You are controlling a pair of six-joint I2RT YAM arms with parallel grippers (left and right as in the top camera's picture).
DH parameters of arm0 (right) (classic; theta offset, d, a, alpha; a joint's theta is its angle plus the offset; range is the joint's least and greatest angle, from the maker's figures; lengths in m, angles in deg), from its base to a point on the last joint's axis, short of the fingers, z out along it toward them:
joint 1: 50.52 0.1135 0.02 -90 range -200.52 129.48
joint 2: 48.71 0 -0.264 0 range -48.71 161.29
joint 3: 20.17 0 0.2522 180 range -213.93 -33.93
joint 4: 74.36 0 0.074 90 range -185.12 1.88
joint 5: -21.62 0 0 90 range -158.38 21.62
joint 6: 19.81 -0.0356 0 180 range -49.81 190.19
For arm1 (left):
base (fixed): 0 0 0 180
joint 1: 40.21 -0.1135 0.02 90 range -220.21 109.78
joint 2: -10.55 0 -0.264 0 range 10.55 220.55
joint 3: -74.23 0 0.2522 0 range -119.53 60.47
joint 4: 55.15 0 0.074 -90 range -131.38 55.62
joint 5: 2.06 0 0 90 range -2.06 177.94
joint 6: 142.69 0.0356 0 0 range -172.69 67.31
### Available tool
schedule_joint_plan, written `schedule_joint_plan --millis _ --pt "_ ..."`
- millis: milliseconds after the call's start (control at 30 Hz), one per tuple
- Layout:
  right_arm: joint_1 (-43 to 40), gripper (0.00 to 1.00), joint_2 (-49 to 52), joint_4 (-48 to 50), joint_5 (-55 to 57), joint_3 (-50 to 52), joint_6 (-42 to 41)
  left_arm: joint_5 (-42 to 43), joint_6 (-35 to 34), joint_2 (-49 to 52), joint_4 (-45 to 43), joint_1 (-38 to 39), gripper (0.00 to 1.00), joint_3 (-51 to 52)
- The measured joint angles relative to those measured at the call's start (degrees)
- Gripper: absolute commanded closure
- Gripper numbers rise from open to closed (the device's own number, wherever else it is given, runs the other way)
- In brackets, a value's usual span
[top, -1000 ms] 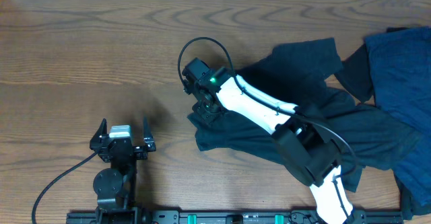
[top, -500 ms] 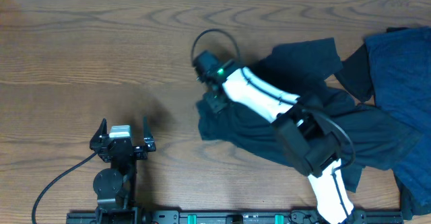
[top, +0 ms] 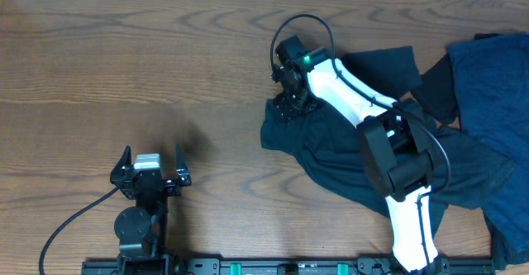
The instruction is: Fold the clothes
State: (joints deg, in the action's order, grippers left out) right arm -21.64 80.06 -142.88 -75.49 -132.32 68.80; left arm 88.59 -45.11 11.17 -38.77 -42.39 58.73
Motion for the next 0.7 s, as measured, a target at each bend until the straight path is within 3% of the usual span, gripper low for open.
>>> schedule_joint_plan --millis 200,367,700 --pt "1.2 0.30 -0.4 -3.5 -1.5 -3.3 0.0 0.0 0.0 0.0 0.0 0.0 0.02 0.0" --pt "5.4 0.34 -2.2 -3.4 -2.0 -3.6 -5.5 0.0 0.0 0.0 0.0 0.0 0.02 0.0" --pt "13.4 0.36 -2.4 4.7 1.2 2.1 -15.3 0.0 0.0 0.0 0.0 0.0 0.02 0.0"
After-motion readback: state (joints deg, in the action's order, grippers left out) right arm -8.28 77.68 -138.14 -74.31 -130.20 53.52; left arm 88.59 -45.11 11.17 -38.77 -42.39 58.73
